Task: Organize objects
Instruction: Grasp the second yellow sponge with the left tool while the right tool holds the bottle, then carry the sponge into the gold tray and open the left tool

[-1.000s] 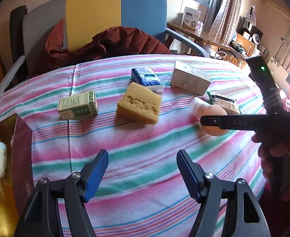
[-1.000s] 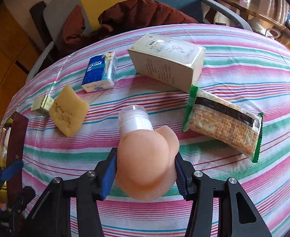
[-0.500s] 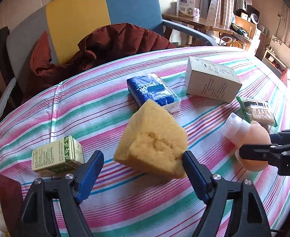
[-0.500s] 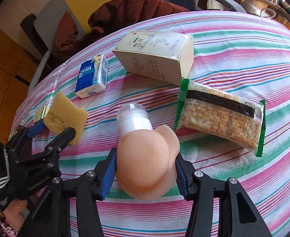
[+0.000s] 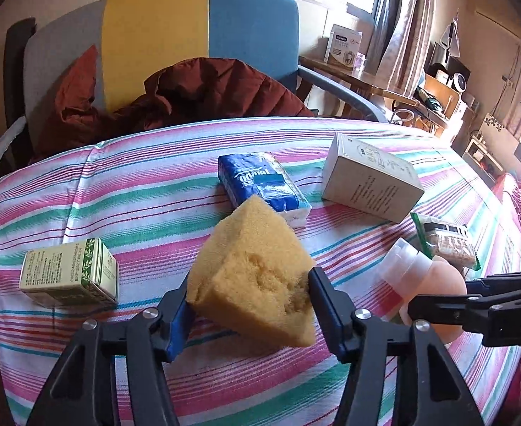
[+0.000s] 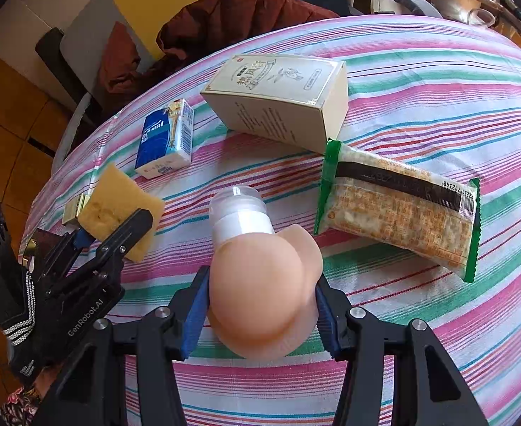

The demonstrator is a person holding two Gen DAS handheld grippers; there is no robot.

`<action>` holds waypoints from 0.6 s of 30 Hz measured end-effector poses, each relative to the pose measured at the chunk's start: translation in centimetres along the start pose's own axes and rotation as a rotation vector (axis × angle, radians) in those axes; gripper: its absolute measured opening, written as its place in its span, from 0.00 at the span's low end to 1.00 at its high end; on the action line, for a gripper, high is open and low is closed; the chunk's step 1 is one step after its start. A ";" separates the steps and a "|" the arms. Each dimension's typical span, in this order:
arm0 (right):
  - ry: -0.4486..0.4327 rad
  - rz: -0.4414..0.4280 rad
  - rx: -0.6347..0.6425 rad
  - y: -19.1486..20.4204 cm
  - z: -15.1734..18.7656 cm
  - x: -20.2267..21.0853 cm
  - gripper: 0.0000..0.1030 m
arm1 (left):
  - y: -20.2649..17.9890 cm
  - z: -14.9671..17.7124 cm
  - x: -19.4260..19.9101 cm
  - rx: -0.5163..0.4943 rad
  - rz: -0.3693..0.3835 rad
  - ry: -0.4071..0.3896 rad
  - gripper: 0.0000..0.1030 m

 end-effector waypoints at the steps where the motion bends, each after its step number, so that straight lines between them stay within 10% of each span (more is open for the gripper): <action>1: -0.001 0.003 0.003 0.0 0.0 0.0 0.52 | -0.1 0.2 0.0 -0.008 -0.002 0.000 0.58; 10: -0.024 0.013 0.038 1.0 -0.3 0.1 0.52 | -2.2 2.2 0.1 -0.120 -0.046 0.048 0.34; 18: -0.037 0.024 0.045 1.0 -0.5 0.0 0.52 | -0.6 3.3 2.5 -0.017 0.001 -0.014 0.26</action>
Point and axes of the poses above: each gripper's, at about its wrist camera, not at the fingertips, and x roughly against the way its jaws point, y to its left, z to its underside, the point moved 6 cm from there along -x, roughly the way its jaws point, and after that the axes turned 15 degrees about z, right-handed, at the moved point
